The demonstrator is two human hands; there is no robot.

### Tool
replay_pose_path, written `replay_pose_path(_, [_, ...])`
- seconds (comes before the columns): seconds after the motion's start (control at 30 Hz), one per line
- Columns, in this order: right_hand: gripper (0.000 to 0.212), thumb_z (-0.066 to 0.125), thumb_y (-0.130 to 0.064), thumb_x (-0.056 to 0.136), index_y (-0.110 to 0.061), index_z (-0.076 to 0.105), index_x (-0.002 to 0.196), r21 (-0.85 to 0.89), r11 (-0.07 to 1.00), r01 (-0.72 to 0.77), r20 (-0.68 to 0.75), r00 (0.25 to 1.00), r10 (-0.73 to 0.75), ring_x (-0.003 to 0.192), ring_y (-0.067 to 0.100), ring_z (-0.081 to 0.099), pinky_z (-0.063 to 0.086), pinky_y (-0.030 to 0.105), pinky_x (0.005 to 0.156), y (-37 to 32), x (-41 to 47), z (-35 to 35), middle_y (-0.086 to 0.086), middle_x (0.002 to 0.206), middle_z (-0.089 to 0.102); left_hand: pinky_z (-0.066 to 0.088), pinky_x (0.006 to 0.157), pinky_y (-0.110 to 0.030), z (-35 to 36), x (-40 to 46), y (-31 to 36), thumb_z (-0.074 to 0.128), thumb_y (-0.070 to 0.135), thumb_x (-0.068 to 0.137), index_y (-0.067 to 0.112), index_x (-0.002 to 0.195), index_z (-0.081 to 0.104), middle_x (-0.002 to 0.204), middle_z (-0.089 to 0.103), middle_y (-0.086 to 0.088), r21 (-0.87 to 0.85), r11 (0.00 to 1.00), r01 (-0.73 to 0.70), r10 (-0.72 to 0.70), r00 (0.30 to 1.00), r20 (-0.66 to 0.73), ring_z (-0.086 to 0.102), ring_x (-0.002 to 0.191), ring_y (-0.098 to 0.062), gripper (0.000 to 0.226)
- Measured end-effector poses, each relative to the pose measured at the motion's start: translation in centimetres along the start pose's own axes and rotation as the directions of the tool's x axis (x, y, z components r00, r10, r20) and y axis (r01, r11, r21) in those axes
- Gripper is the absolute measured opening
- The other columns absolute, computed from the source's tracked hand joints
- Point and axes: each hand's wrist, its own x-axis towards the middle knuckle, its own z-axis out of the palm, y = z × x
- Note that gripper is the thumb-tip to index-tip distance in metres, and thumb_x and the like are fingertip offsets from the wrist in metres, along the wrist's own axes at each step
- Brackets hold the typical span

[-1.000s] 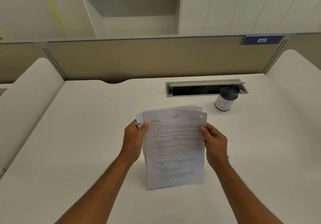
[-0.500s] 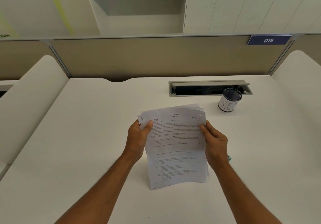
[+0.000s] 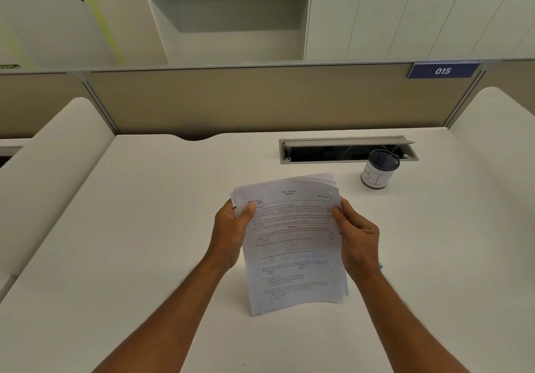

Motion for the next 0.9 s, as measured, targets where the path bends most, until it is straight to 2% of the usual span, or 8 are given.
replay_pose_path(0.33, [0.034,0.077,-0.041,0.078,-0.024,0.08,0.107,0.006,1.0,-0.029,0.018,0.999,0.028,0.087,0.015,0.071,0.058,0.029,0.072,-0.7,0.5,0.0,0.002,0.104,0.079,0.062,0.073,-0.034,-0.1,-0.1,0.0,0.057,0.021,0.102,0.02,0.114,0.067,0.099,0.077,0.002,0.08,0.996,-0.027,0.026,1.0,0.005,0.074,0.09,-0.019,0.015])
replay_pose_path(0.53, [0.026,0.075,-0.038,0.082,-0.028,0.08,0.104,-0.019,0.999,-0.04,0.036,0.999,0.041,0.089,0.018,0.069,0.058,0.037,0.076,-1.0,0.8,-0.1,0.001,0.102,0.078,0.06,0.071,-0.032,-0.1,-0.2,0.1,0.053,0.021,0.104,0.02,0.115,0.066,0.098,0.077,0.004,0.125,0.991,-0.041,0.038,0.999,0.023,0.074,0.089,-0.016,0.017])
replay_pose_path(0.63, [0.023,0.073,-0.038,0.083,-0.029,0.08,0.103,-0.027,0.999,-0.031,0.038,0.999,0.032,0.084,0.012,0.07,0.059,0.032,0.072,-1.2,0.9,0.0,-0.002,0.1,0.079,0.063,0.075,-0.036,-0.2,-0.2,0.1,0.052,0.022,0.104,0.022,0.115,0.066,0.103,0.075,-0.001,0.146,0.988,-0.046,0.043,0.999,0.021,0.072,0.093,-0.021,0.018])
replay_pose_path(0.9, [0.023,0.072,-0.041,0.082,-0.034,0.08,0.103,-0.035,0.999,-0.025,0.066,0.997,0.027,0.079,0.006,0.07,0.058,0.023,0.061,-2.1,1.0,0.2,-0.005,0.099,0.079,0.062,0.079,-0.037,-0.2,-0.2,0.6,0.051,0.021,0.104,0.024,0.117,0.066,0.111,0.074,-0.008,0.156,0.986,-0.056,0.049,0.997,0.051,0.071,0.098,-0.024,0.02])
